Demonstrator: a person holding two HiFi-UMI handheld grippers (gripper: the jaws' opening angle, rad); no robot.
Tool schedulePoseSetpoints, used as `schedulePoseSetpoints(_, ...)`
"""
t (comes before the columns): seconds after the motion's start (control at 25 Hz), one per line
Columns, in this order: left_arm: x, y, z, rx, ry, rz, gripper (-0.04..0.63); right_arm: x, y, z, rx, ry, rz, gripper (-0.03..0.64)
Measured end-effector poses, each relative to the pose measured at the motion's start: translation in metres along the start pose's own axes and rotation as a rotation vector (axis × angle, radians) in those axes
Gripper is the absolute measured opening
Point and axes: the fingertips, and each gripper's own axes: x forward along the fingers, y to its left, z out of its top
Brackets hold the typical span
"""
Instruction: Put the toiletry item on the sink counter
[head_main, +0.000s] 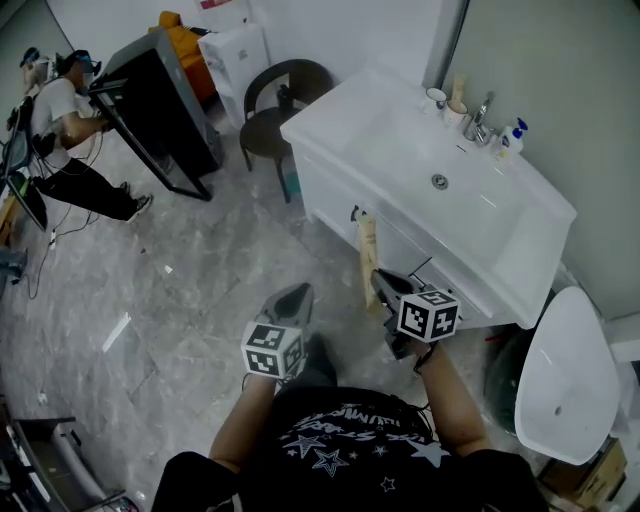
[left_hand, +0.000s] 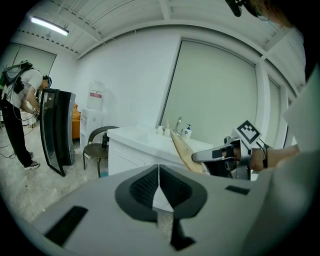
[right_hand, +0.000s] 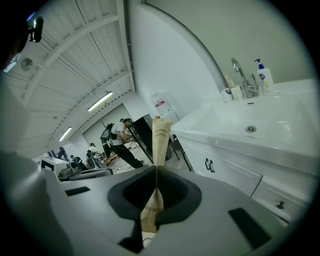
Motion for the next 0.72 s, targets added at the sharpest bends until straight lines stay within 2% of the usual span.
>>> schedulePoseSetpoints(0.36,0.026,0.076,0.026,-0.021,0.010,-0.022,0.018,0.079,0.008,0.034,0.030,0.009,-0.012,0.023)
schedulePoseSetpoints(0.72,0.032,0.143,0.049,-0.026,-0.008,-0.021,0.020,0.124,0.013,0.059,0.017,-0.004,-0.058,0.023)
